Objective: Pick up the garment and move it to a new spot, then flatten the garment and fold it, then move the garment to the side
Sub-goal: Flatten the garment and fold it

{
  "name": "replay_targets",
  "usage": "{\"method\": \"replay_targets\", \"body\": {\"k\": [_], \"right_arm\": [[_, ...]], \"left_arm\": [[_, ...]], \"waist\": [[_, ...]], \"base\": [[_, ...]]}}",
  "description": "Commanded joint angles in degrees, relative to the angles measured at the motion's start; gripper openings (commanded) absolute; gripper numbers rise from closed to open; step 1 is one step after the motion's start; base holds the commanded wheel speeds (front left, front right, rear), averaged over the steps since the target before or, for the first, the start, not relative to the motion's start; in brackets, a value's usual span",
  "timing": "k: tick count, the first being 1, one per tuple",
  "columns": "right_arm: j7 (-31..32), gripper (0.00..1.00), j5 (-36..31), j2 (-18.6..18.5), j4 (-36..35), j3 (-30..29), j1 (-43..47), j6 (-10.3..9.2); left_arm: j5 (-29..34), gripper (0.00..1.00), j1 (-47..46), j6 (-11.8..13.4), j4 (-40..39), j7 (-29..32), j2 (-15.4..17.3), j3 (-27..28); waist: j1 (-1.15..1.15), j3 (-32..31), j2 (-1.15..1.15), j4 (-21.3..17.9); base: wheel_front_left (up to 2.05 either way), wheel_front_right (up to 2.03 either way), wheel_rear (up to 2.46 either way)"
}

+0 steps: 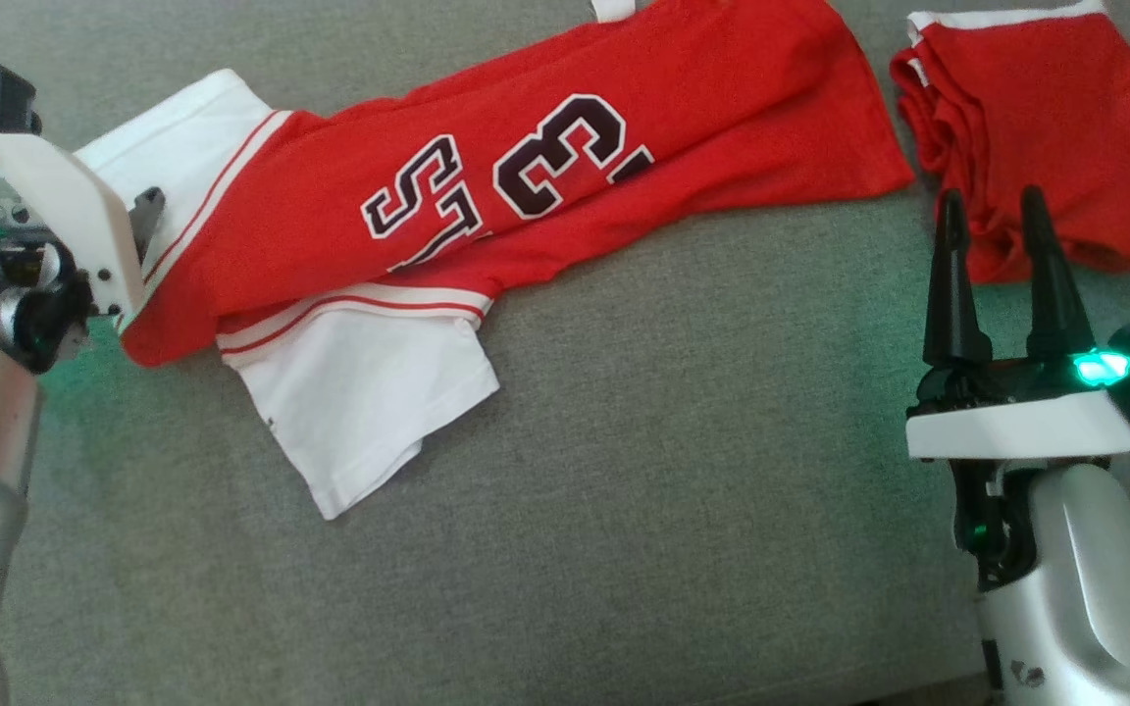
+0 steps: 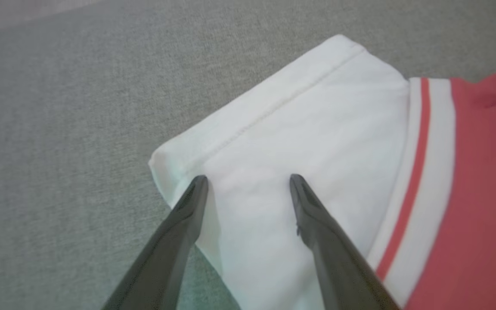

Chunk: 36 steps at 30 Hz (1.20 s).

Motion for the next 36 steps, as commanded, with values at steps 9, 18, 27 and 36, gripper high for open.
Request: {"method": "replay_targets", "body": {"k": [9,18,27,36], "right_arm": [[-0.53,1.00,1.11,-0.11,-2.87,2.16,-0.98,-0.04],[-0.53,1.00,1.02,-0.11,-3.88,1.53,-1.31,-0.04],[-0.53,1.00,1.55,-0.10,-4.59,2.75,-2.39,-0.04],[-0.53,1.00,2.67,-0.10,-5.01,4.54,-3.31,-0.04]], "left_arm": [[-6.32,1.00,-2.86,0.09,1.88,10.25,3.43,-0.67],[-8.05,0.00,-3.19,0.09,-1.70,12.86,5.57,-2.70],[-0.70,0.00,-10.33,2.05,-3.24,-11.77,7.67,-1.47],[5.19,0.00,-20.34,3.38,1.75,-31.18,8.00,-1.77]], "waist": [[-0.01,1.63,0.00,-1.96],[-0.01,2.15,0.00,-2.21],[-0.01,4.63,0.00,-3.09],[-0.01,7.37,0.00,-5.39]], "base": [[0.00,0.00,0.00],[0.00,0.00,0.00],[0.00,0.00,0.00],[0.00,0.00,0.00]]}}
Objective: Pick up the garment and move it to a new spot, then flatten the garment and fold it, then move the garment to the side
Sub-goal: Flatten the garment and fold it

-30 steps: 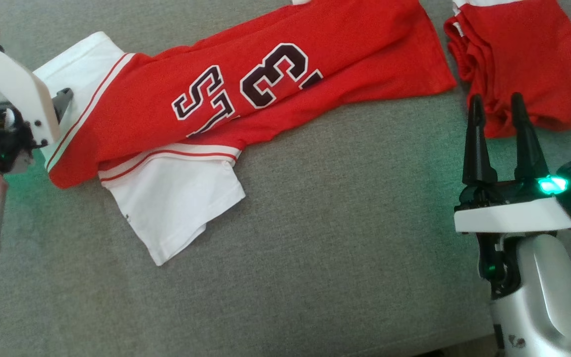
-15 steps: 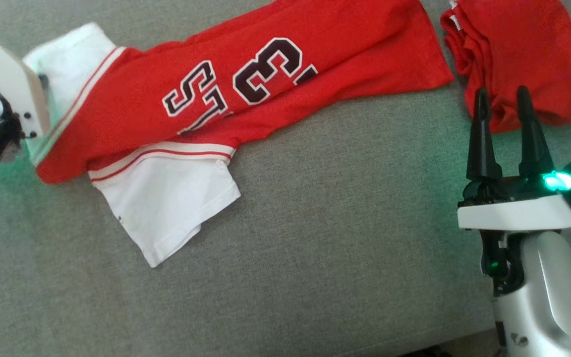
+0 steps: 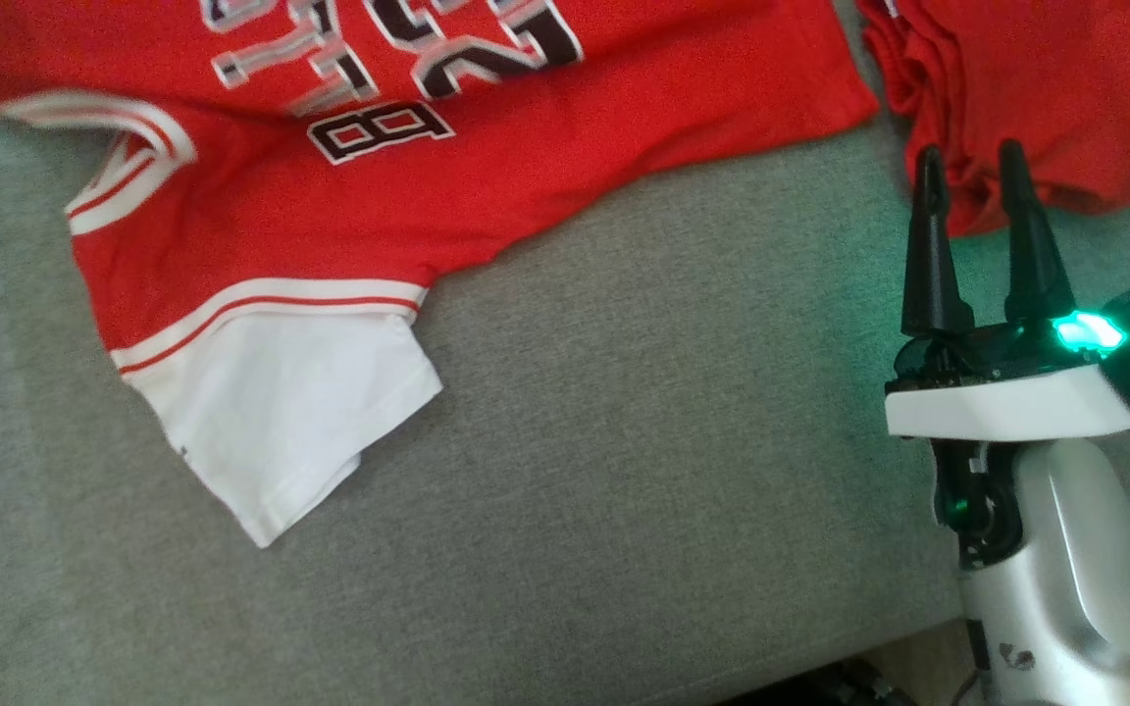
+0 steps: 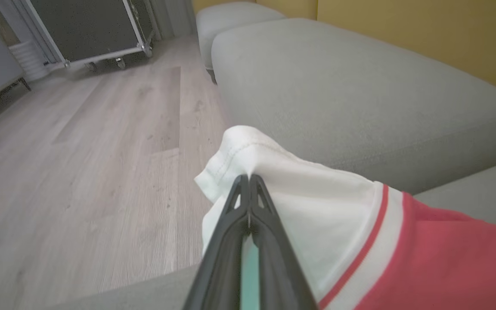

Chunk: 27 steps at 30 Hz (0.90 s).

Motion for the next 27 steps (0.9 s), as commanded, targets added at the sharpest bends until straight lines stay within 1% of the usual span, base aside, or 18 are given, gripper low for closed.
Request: {"method": "replay_targets", "body": {"k": [1,4,7,8,9,11,16,17,22,27], "right_arm": [[-0.52,1.00,0.46,-0.12,-2.20,1.64,-1.20,-0.04],[-0.52,1.00,0.88,-0.12,-2.29,2.47,-1.55,-0.04],[-0.52,1.00,1.11,-0.12,-2.28,3.13,-1.76,-0.04],[-0.52,1.00,1.12,-0.12,-2.31,3.21,-1.74,-0.04],[-0.52,1.00,1.12,-0.12,-2.36,3.19,-1.70,-0.04],[-0.52,1.00,1.14,-0.12,-2.43,3.06,-1.53,-0.04],[-0.52,1.00,0.48,-0.12,-2.22,2.38,-1.11,-0.04],[-0.52,1.00,0.48,-0.12,-2.22,2.38,-1.11,-0.04],[-0.52,1.00,-1.11,-0.12,-1.51,1.19,-0.87,-0.04],[-0.52,1.00,-3.20,-0.11,-0.39,-1.42,0.27,-0.04]], "left_arm": [[1.39,0.00,-4.38,1.07,-0.17,-3.15,3.72,1.91],[3.60,0.00,-7.82,3.20,2.06,-8.34,4.27,1.67],[4.99,0.00,-9.95,3.98,5.44,-10.63,4.31,0.89],[5.54,0.45,-10.59,4.74,6.43,-11.52,4.28,0.65],[6.03,1.00,-11.14,5.50,7.17,-12.86,4.15,0.49],[6.13,1.00,-11.67,6.06,8.88,-14.79,3.47,0.43],[5.17,1.00,-11.33,4.77,12.17,-19.47,0.89,0.33],[5.17,1.00,-11.33,4.77,12.17,-19.47,0.89,0.33],[2.64,1.00,-8.58,1.85,13.06,-22.45,-2.90,1.20],[0.21,1.00,-1.86,-0.29,10.98,-23.32,-7.40,1.92]], "waist": [[-0.01,0.79,0.00,-1.03],[-0.01,1.44,0.00,-2.08],[-0.01,1.72,0.00,-2.98],[-0.01,1.75,0.00,-3.12],[-0.01,1.76,0.00,-3.17],[-0.01,1.58,0.00,-3.14],[-0.01,-0.16,0.00,-1.49],[-0.01,-0.16,0.00,-1.49],[-0.01,-4.26,0.00,1.81],[-0.01,-9.79,0.00,6.23]], "base": [[0.00,0.00,0.00],[0.00,0.00,0.00],[0.00,0.00,0.00],[0.00,0.00,0.00],[0.00,0.00,0.00],[0.00,0.00,0.00],[0.00,0.00,0.00],[0.00,0.00,0.00],[0.00,0.00,0.00],[0.00,0.00,0.00]]}}
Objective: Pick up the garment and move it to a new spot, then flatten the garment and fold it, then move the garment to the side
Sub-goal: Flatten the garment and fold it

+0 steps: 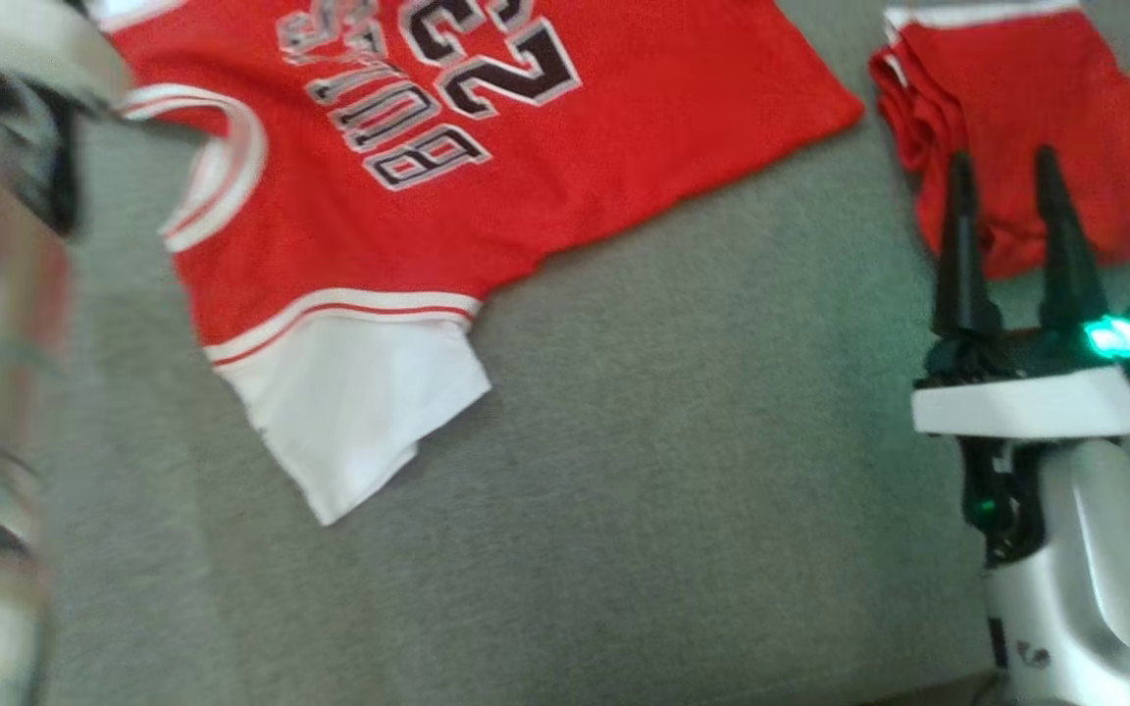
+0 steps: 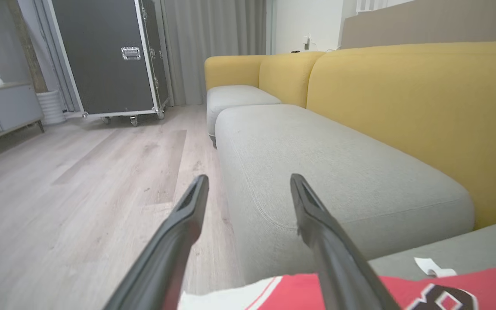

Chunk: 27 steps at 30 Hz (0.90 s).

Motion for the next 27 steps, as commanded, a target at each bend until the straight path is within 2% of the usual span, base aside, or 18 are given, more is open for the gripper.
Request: {"method": "replay_targets", "body": {"k": [1,5,13,20,27], "right_arm": [[-0.52,1.00,-0.56,-0.09,-1.51,0.28,0.86,-0.04],[-0.52,1.00,-1.89,-0.09,-0.75,-2.64,2.49,-0.04],[-0.52,1.00,-4.06,-0.09,0.91,-3.59,7.20,-0.04],[-0.52,1.00,-2.88,-0.09,1.45,-2.25,10.21,-0.04],[-0.52,1.00,-1.51,-0.09,2.08,0.59,10.51,-0.04]], "left_arm": [[-0.60,1.00,0.46,-0.23,-2.15,-0.48,1.59,1.60],[-3.11,1.00,11.59,-0.96,-8.86,-0.52,-2.67,3.65],[-1.27,1.00,33.13,0.77,-24.15,-0.54,-7.81,5.19],[0.07,1.00,47.49,3.03,-33.60,-0.54,-11.18,5.77],[-0.46,1.00,51.45,4.01,-34.63,0.24,-12.07,5.98]], "waist": [[0.01,-4.25,0.00,4.09],[0.01,-9.34,0.00,8.61],[0.01,-16.36,0.00,13.61],[0.01,-18.50,0.00,14.45],[0.01,-18.68,0.00,13.27]], "base": [[0.00,0.00,0.00],[0.00,0.00,0.00],[0.00,0.00,0.00],[0.00,0.00,0.00],[0.00,0.00,0.00]]}}
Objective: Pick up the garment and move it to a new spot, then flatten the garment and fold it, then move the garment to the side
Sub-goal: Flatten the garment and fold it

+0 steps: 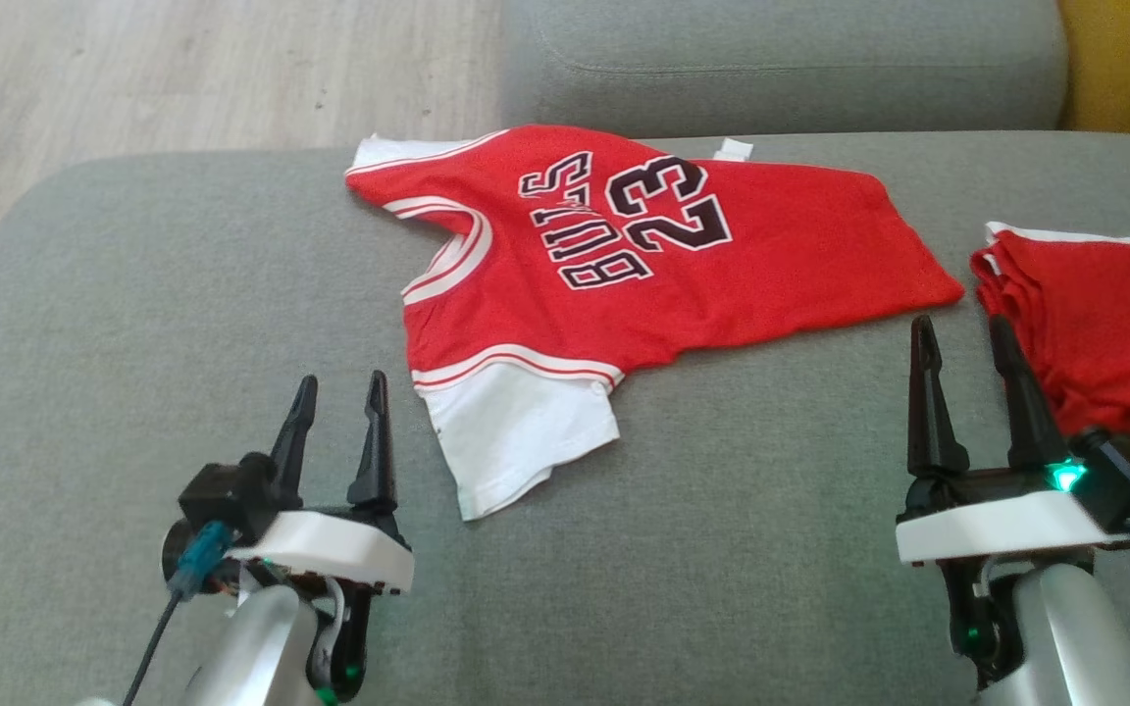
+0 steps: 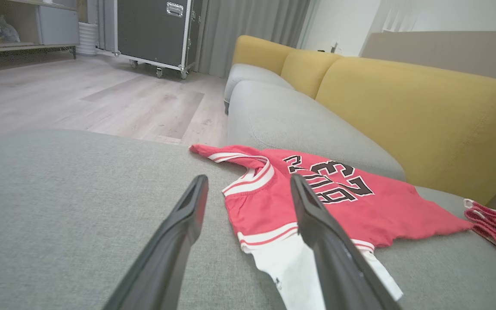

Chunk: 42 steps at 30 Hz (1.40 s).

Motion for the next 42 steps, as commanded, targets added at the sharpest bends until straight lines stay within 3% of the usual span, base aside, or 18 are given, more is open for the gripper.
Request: {"method": "replay_targets", "body": {"k": [1,6,10,14,24,25,26,36,42], "right_arm": [[-0.37,1.00,0.71,-0.15,-1.67,1.85,-0.98,-0.04],[-0.37,1.00,1.03,-0.15,-1.79,2.61,-1.44,-0.04],[-0.37,1.00,1.25,-0.15,-1.91,3.05,-2.02,-0.04],[-0.37,1.00,1.75,-0.15,-2.09,2.97,-2.39,-0.04],[-0.37,1.00,2.67,-0.15,-2.20,3.80,-3.22,-0.04],[-0.37,1.00,2.71,-0.15,-2.23,3.86,-3.31,-0.04],[-0.37,1.00,2.73,-0.15,-2.25,3.93,-3.39,-0.04],[-0.37,1.00,2.40,-0.15,-1.16,2.71,-3.44,-0.04],[-0.37,1.00,1.93,-0.15,1.06,2.05,-3.18,-0.04]], "left_arm": [[-0.21,1.00,-2.53,-0.10,-1.12,0.87,0.59,1.40],[-1.27,1.00,-3.56,-0.05,0.92,5.00,0.38,0.83],[-3.62,1.00,-4.90,1.58,5.15,11.92,-0.09,1.34],[-6.06,1.00,-6.22,1.25,7.52,16.96,-0.68,1.34],[-7.59,1.00,-7.92,-0.02,10.23,21.23,-0.98,-0.06],[-7.61,0.22,-8.19,0.04,10.38,21.08,-0.84,0.04],[-7.52,0.00,-8.49,0.12,10.46,20.61,-0.61,0.18],[-6.80,0.00,-10.01,1.36,10.91,12.89,3.01,3.06],[-6.57,0.00,-9.51,0.65,11.78,12.91,4.72,2.71]], "waist": [[0.00,0.15,-0.01,-0.78],[0.00,0.98,-0.01,-2.20],[0.00,2.45,-0.01,-4.05],[0.00,4.00,-0.01,-5.51],[0.00,6.13,-0.01,-7.79],[0.00,6.25,-0.01,-7.92],[0.00,6.36,-0.01,-8.04],[0.00,5.22,-0.01,-6.87],[0.00,3.30,-0.01,-4.81]], "base": [[0.00,0.00,0.00],[0.00,0.00,0.00],[0.00,0.00,0.00],[0.00,0.00,0.00],[0.00,0.00,0.00],[0.00,0.00,0.00],[0.00,0.00,0.00],[0.00,0.00,0.00],[0.00,0.00,0.00]]}}
